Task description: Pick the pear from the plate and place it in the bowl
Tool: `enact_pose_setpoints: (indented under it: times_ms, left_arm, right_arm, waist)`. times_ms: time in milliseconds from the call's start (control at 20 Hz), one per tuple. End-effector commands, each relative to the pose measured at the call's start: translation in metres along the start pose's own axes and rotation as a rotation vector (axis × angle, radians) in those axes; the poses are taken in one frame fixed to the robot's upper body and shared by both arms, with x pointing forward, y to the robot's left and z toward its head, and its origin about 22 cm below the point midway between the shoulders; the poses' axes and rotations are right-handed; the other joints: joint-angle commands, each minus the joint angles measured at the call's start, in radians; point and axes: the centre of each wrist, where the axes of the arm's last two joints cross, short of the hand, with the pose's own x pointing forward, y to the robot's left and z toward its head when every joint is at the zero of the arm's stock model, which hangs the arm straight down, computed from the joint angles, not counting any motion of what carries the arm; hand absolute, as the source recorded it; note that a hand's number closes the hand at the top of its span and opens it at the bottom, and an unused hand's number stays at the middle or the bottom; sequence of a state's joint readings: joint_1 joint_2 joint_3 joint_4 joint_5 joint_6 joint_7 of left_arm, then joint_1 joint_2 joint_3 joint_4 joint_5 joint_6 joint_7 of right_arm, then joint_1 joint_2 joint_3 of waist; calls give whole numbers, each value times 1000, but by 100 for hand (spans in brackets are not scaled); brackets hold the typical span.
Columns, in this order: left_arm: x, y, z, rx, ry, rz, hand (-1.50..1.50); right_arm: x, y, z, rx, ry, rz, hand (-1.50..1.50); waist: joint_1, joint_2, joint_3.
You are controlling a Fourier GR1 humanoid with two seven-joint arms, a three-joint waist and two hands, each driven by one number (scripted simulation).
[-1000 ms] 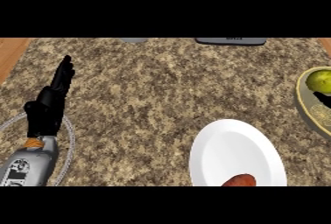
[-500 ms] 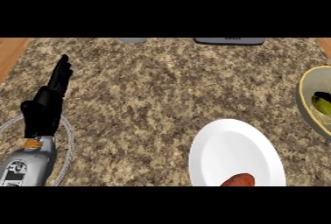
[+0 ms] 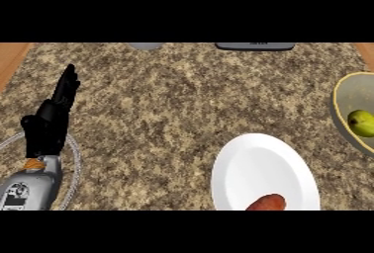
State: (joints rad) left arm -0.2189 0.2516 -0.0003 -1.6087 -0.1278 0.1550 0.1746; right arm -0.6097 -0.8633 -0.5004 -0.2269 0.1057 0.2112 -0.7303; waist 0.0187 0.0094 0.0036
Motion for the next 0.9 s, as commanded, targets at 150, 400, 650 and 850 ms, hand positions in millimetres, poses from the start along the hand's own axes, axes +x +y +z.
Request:
enact_pose_setpoints:
  times_ms: [150, 400, 650, 850]
  left_arm:
    - [11, 18, -9, 7, 20, 1, 0]
    - [0, 9, -6, 25, 19, -19, 0]
    - [-1, 6, -3, 13, 16, 4, 0]
    - [1, -1, 2, 17, 13, -7, 0]
  right_arm:
    - [-5, -73, 45, 59, -28, -138, -150]
    - [-21, -81, 75, 138, -50, -169, -150]
    - [-37, -70, 91, 122, -62, -161, -150]
    - [-31, -86, 97, 132, -61, -180, -150]
  waist:
    - [-12, -4, 0]
    - [-17, -3, 2]
    - [-22, -8, -1]
    - [-24, -10, -1]
